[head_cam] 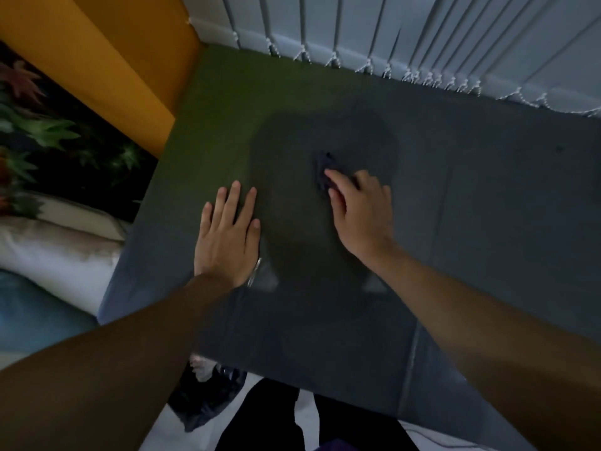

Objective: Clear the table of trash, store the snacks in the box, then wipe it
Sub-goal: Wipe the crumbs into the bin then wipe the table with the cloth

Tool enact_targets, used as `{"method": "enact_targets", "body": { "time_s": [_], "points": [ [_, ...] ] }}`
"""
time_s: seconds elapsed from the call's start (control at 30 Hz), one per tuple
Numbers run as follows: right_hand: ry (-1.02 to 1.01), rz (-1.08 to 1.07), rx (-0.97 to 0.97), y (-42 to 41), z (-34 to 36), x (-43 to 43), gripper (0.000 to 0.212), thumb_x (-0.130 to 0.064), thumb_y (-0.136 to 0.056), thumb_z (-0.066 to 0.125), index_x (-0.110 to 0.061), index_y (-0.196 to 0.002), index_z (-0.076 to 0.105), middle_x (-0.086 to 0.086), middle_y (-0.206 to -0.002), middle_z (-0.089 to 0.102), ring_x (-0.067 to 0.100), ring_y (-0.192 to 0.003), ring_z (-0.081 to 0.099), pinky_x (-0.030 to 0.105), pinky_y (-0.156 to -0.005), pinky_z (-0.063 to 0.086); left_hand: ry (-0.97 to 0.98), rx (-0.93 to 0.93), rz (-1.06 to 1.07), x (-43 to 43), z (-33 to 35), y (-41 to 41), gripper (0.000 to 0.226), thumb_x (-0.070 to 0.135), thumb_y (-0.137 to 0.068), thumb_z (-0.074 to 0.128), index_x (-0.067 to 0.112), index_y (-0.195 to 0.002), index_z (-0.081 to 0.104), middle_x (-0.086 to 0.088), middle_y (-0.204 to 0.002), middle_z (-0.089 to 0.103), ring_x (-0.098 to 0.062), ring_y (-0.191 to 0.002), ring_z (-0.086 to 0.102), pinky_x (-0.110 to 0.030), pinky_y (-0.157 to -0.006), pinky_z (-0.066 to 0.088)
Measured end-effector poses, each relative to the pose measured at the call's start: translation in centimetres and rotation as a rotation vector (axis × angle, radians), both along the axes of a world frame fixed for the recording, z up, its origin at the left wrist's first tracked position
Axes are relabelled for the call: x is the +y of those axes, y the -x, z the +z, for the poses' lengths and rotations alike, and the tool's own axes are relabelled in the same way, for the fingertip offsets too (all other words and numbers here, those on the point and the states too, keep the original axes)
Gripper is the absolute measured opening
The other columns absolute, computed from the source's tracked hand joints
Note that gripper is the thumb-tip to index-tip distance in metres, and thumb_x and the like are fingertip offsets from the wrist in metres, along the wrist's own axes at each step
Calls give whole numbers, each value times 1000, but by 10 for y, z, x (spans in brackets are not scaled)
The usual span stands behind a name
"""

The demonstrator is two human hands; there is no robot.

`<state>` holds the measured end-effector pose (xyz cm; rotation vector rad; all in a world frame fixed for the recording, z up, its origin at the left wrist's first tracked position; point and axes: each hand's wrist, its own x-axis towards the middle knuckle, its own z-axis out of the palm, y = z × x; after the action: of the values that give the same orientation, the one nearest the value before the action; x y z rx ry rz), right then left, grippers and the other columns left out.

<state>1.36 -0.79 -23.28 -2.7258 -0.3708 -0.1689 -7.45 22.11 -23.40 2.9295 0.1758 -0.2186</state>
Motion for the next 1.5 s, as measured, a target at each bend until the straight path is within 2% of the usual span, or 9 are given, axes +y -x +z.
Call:
{"method": "enact_targets", "body": {
  "time_s": [0.07, 0.23, 0.4, 0.57, 0.77, 0.97, 1.17, 1.37, 1.5],
  "points": [
    [-13, -84, 3, 19, 1, 16, 34, -29, -98, 50, -23, -130, 60, 7, -105, 59, 29, -90, 56, 38, -75, 37, -11, -10, -8, 6, -1, 10, 58, 40, -105, 17, 23, -161, 18, -3, -169, 10, -25, -156, 4, -44, -125, 6],
    [-14, 478, -10, 72, -1, 22, 31, -29, -97, 54, -23, -126, 65, 3, -97, 57, 24, -85, 55, 39, -74, 38, 49, -51, -53, 15, 0, 22, 56, 35, -106, 24, 19, -159, 26, -6, -167, 16, -28, -155, 9, -40, -125, 5],
    [-23, 26, -26, 85, -1, 36, 31, -29, -97, 54, -25, -127, 64, 4, -102, 58, 28, -89, 56, 39, -76, 36, 23, -28, -81, 25, 1, 38, 55, 35, -108, 24, 22, -161, 19, -4, -169, 10, -26, -156, 3, -40, -126, 2],
    [-17, 493, 11, 142, 2, 43, 32, -30, -97, 54, -25, -128, 63, 3, -101, 58, 23, -88, 55, 39, -78, 40, -29, 5, -126, 35, -3, 47, 58, 40, -106, 14, 23, -162, 11, -2, -169, 6, -24, -156, 1, -42, -126, 2],
    [-24, 78, -14, 152, -2, 34, 33, -29, -97, 55, -28, -129, 64, 5, -98, 56, 30, -86, 55, 40, -75, 38, -38, -13, -145, 35, -5, 53, 57, 39, -108, 17, 21, -162, 12, -4, -169, 7, -25, -156, 3, -45, -126, 3],
    [-25, 430, -62, 209, -7, 23, 34, -25, -92, 63, -29, -125, 67, 4, -97, 59, 26, -81, 53, 39, -74, 39, -52, -17, -152, 33, -4, 51, 57, 39, -108, 20, 19, -162, 12, -4, -169, 8, -26, -156, 2, -45, -126, 1],
    [-24, -253, -40, 192, -7, -13, 34, -26, -96, 57, -30, -128, 64, 3, -97, 57, 26, -84, 56, 39, -76, 33, -48, 3, -245, 9, 1, 45, 60, 42, -107, 23, 22, -162, 10, -3, -169, 3, -25, -156, -1, -44, -126, -1],
    [52, 55, -74, 224, -3, -24, 37, -24, -92, 58, -30, -127, 65, 5, -97, 58, 29, -81, 55, 40, -74, 37, -44, 3, -260, -34, 1, 40, 61, 44, -106, 21, 23, -162, 8, -4, -169, 1, -26, -156, -3, -45, -126, -2],
    [68, -427, -38, 204, -1, -69, 35, -29, -98, 52, -33, -132, 60, 4, -100, 57, 29, -87, 55, 41, -77, 34, -41, -12, -370, -60, 1, 35, 60, 43, -106, 23, 24, -162, 10, -3, -170, 2, -24, -156, -1, -43, -126, -2]
  ]
}}
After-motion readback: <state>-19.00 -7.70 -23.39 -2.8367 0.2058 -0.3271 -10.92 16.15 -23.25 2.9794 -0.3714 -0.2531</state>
